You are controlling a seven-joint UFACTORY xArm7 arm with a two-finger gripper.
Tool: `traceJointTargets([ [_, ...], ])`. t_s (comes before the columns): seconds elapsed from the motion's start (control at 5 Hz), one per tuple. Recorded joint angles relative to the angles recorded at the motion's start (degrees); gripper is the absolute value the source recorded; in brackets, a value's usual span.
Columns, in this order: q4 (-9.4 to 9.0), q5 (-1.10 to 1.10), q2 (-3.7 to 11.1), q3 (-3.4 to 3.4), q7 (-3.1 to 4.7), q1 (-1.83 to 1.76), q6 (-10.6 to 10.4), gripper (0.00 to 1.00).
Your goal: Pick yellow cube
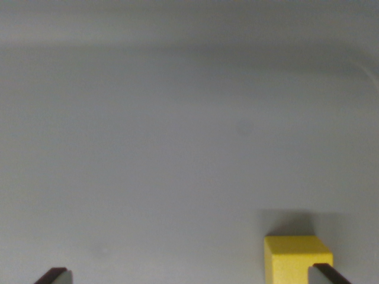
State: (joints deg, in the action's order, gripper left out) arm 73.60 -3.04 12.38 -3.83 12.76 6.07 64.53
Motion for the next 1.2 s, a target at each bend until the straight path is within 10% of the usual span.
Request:
traceJointTargets([
  [1.2, -5.03, -1.0, 3.82, -1.67, 3.99, 1.84, -7.83, 0.0],
])
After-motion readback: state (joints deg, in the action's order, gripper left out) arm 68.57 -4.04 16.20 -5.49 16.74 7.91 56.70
